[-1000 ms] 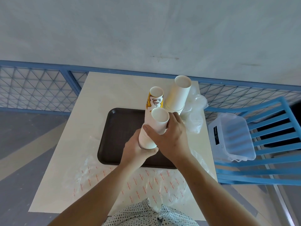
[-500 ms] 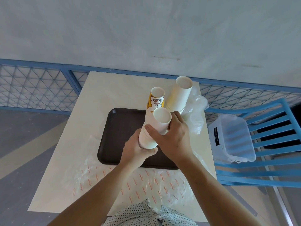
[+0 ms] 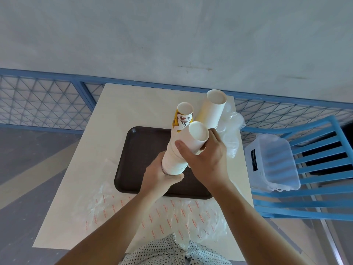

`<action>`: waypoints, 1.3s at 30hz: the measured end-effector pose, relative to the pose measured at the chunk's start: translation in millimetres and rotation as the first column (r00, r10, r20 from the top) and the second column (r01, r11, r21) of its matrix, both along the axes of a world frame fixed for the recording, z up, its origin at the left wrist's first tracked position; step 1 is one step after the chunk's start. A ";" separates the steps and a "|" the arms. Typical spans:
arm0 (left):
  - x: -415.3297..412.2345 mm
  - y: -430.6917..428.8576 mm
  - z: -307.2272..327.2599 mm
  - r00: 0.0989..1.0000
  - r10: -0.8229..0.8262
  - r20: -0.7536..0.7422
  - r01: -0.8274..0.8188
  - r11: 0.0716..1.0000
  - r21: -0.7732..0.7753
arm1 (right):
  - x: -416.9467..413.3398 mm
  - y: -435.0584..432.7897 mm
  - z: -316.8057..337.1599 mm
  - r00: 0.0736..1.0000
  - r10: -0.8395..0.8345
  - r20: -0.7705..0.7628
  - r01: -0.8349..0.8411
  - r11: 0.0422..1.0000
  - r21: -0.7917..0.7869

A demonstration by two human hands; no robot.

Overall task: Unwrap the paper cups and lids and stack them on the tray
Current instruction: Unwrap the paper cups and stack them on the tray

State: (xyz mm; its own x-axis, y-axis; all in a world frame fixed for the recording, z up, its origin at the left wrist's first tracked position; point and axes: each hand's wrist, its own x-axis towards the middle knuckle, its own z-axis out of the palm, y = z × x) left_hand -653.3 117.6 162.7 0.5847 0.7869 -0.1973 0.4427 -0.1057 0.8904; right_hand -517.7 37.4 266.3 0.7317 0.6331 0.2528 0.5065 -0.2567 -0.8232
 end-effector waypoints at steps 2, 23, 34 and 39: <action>0.3 0.3 0.8 1.000 -0.007 -0.006 0.007 1.000 0.019 | 1.2 -0.6 1.0 1.000 -0.018 -0.008 0.019 1.000 0.014; -2.8 0.9 1.8 0.999 -0.031 -0.026 0.031 0.999 -0.009 | 27.3 -9.4 -14.1 0.710 -0.044 -0.703 0.268 0.940 0.211; 0.4 -1.1 1.8 0.999 -0.016 -0.044 0.015 1.000 -0.017 | 63.7 -18.5 -57.8 0.893 -0.351 -0.281 0.341 0.936 -0.085; -0.4 -0.5 -0.4 0.999 -0.018 -0.044 0.017 1.000 -0.004 | 63.3 -7.5 -82.9 0.962 -0.252 -0.100 0.237 0.961 -0.145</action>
